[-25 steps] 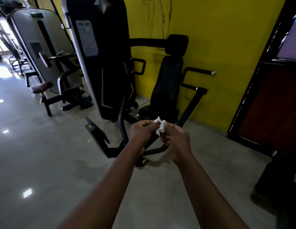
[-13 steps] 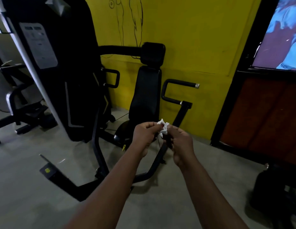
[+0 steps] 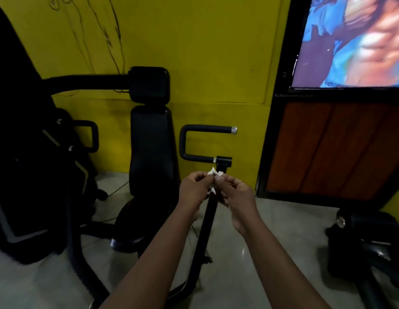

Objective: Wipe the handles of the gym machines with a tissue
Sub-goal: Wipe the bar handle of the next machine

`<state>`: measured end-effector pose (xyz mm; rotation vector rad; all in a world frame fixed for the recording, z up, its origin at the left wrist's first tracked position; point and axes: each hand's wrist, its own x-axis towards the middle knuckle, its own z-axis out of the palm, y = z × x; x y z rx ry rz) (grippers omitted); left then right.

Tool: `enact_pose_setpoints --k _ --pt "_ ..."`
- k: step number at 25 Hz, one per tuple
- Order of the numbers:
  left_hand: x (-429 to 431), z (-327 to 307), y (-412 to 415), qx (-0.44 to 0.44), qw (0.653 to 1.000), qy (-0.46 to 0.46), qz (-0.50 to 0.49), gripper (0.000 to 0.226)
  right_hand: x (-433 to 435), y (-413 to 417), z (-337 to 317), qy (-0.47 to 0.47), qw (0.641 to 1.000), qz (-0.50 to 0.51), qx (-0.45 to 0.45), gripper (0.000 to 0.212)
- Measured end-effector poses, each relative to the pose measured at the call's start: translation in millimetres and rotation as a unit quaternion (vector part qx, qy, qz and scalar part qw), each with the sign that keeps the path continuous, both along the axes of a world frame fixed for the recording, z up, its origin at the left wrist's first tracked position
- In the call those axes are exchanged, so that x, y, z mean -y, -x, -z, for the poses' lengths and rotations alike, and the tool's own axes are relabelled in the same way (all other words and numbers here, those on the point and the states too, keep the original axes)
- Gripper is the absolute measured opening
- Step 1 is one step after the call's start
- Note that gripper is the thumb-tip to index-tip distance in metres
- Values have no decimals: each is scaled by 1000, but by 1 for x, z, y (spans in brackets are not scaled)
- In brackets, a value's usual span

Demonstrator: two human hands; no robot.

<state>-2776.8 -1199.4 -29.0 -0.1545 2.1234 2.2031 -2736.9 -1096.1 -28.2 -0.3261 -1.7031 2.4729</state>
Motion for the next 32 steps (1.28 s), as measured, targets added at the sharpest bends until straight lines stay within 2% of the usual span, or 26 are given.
enact_pose_setpoints --k 3,7,11,13,16,18,19,21,23,25,27,28,30,32 --pt "-23 10 46 8 1000 -19 17 14 -23 51 15 3 1000 17 16 21" --pt "-63 18 127 -1 999 -29 20 18 -63 132 27 -14 999 40 24 20" --pt "-102 11 205 10 999 -6 39 13 -103 208 25 -29 998 50 26 11" --pt "-119 14 247 3 998 31 51 15 -124 246 26 -37 998 43 24 8" --pt "-136 18 294 -38 988 142 39 20 -151 300 32 -65 997 38 24 12" --pt "-138 15 313 -81 971 226 4 17 -162 330 37 -137 988 72 9 10" --pt "-137 12 320 -105 959 262 -9 15 -166 342 38 -210 972 103 -17 8" --pt "-131 7 341 -150 923 354 -12 21 -169 369 38 -373 913 140 -89 13" --pt "-122 4 366 -161 868 467 55 31 -167 393 43 -489 853 96 -154 26" --pt "-116 3 389 -130 826 527 153 33 -159 403 60 -584 784 51 -204 31" --pt "-112 1 407 -104 803 556 191 33 -153 400 82 -633 723 94 -260 29" --pt "-111 0 415 -99 799 562 191 34 -152 399 90 -633 704 124 -297 26" --pt "-109 0 427 -91 801 564 182 34 -151 400 101 -629 679 148 -349 27" --pt "-109 0 433 -84 805 561 175 31 -150 403 102 -643 672 148 -335 27"
